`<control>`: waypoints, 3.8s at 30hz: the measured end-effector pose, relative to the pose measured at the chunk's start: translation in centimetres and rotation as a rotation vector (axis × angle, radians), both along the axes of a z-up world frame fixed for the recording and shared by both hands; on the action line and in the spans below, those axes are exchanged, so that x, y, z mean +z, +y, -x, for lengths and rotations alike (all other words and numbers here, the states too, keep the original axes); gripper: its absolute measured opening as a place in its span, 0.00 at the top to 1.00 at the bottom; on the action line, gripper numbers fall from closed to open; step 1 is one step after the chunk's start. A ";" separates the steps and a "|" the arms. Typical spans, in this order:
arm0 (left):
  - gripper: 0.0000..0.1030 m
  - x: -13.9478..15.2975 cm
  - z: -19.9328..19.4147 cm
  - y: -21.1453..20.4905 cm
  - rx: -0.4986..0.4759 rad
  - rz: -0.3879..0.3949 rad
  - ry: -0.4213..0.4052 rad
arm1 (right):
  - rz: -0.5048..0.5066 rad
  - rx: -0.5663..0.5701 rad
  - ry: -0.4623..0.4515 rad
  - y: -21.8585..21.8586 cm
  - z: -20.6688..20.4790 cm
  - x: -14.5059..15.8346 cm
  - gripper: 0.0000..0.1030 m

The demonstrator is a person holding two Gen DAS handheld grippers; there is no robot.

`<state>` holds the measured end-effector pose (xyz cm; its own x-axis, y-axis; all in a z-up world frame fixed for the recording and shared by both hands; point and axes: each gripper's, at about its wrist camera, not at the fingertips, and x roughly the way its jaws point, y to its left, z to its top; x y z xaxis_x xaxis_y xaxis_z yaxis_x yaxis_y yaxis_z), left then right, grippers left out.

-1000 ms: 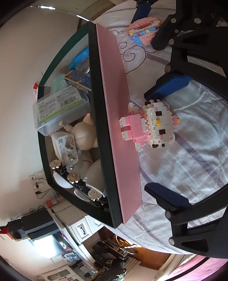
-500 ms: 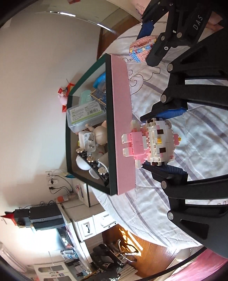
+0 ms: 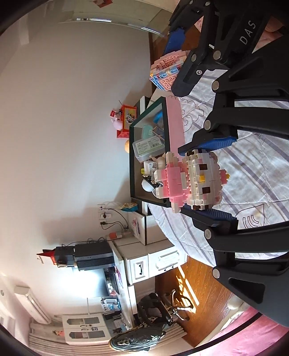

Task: Organize rigid objects

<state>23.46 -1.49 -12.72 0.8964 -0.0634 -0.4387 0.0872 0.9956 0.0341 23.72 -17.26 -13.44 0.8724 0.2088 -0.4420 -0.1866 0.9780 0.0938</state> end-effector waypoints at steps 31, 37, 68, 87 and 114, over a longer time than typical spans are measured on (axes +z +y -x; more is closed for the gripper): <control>0.56 1.4 -4.2 -0.3 -0.039 -0.058 -0.032 | 0.058 0.028 -0.017 1.1 -2.4 1.5 0.33; 0.56 1.0 -11.3 -1.7 -0.094 -0.081 0.004 | 0.090 0.021 0.005 0.2 -8.3 1.1 0.33; 0.00 -5.3 -27.3 -1.6 -0.002 -0.193 0.142 | 0.176 -0.044 0.225 -2.7 -25.3 -6.5 0.19; 0.00 -2.4 -19.7 -0.7 -0.056 -0.057 0.156 | 0.116 -0.049 0.169 -2.5 -17.8 -1.7 0.00; 0.00 7.5 2.4 1.0 -0.028 0.005 -0.136 | 0.003 -0.032 -0.045 -1.8 2.7 6.5 0.00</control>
